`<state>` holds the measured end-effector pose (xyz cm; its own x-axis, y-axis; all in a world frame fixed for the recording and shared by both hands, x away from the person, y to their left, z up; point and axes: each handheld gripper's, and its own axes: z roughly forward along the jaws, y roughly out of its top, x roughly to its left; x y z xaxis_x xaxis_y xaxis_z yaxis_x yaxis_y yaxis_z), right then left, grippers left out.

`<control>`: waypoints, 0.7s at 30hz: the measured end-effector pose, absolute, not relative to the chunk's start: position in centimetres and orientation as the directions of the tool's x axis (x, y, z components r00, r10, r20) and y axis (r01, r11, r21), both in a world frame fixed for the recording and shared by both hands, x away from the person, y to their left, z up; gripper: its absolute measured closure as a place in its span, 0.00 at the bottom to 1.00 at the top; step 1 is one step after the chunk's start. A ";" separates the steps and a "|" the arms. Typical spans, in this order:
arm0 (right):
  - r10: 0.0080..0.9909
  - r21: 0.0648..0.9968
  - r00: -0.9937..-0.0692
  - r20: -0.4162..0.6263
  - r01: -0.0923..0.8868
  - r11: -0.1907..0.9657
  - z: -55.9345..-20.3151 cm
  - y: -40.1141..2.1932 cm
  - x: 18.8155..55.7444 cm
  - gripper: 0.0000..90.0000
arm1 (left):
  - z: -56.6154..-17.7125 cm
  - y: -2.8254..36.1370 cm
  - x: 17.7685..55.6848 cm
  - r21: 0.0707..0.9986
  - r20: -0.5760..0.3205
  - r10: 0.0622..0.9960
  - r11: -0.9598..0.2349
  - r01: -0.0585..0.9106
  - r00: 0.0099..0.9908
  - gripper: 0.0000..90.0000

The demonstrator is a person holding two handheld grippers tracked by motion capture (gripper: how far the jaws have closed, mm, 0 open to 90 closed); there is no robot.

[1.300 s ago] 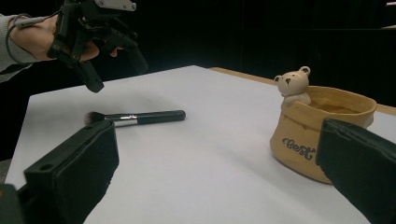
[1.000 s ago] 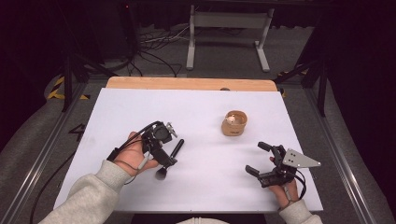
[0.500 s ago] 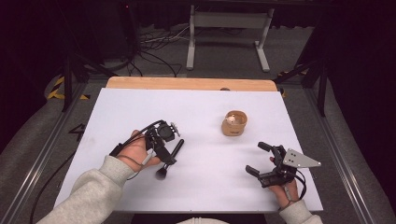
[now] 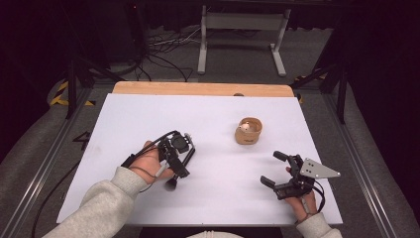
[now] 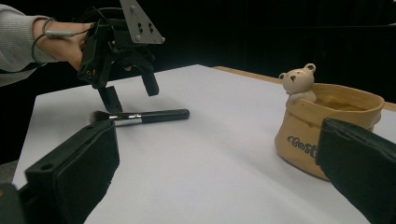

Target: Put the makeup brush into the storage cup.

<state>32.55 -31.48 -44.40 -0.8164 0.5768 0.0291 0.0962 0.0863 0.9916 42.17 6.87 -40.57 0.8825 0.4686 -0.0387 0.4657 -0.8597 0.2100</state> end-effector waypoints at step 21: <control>0.572 0.991 -0.820 0.019 0.090 0.096 -44.4 -31.4 32.5 0.01 | -42.3 6.9 42.2 0.204 -0.081 0.472 -0.854 0.478 0.878 0.19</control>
<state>32.51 -31.42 -44.41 -0.8202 0.5718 0.0186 0.0896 0.0964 0.9913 42.15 6.91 -42.29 0.8780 0.4719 -0.0809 0.4780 -0.8544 0.2036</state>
